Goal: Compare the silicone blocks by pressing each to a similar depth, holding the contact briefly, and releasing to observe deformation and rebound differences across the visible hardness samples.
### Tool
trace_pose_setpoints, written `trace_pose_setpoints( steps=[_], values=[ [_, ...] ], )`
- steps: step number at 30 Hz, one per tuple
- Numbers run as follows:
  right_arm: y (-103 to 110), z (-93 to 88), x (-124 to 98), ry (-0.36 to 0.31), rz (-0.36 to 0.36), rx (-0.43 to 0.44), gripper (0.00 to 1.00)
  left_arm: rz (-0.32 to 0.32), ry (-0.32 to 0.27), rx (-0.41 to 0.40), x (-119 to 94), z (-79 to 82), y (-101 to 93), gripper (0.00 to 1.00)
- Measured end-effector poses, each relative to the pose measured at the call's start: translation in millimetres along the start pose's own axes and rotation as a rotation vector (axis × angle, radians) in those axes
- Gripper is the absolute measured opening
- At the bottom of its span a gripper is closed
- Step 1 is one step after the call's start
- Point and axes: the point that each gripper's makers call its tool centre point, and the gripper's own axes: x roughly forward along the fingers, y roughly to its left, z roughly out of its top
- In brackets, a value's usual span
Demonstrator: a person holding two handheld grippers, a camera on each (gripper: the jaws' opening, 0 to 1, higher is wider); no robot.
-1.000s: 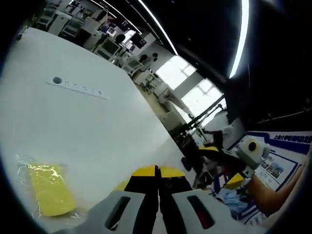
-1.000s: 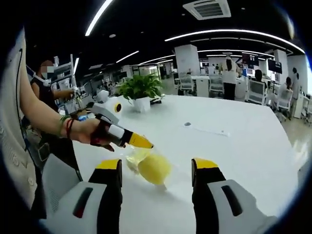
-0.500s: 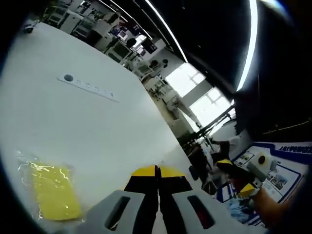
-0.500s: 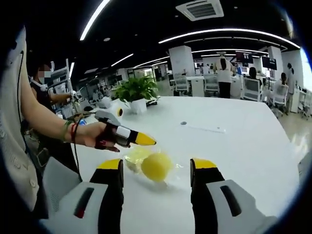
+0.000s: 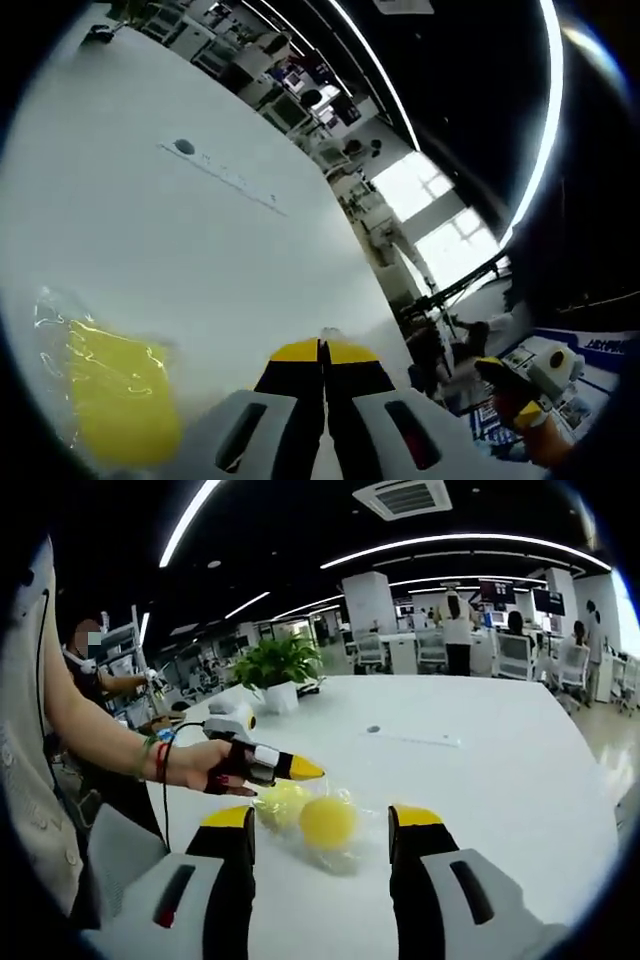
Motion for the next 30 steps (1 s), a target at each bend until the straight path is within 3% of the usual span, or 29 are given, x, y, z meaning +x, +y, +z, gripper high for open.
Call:
trace_pose_setpoints(
  steps=[9, 30],
  values=[
    [-6.5, -5.3, -0.6, 0.0, -0.005, 0.018, 0.48, 0.068, 0.045, -0.001, 15.9, -8.6, 25.6, 0.0],
    [-16.8, -16.5, -4.0, 0.002, -0.025, 0.052, 0.46, 0.175, 0.103, 0.055, 35.2, -22.3, 56.8, 0.0]
  ],
)
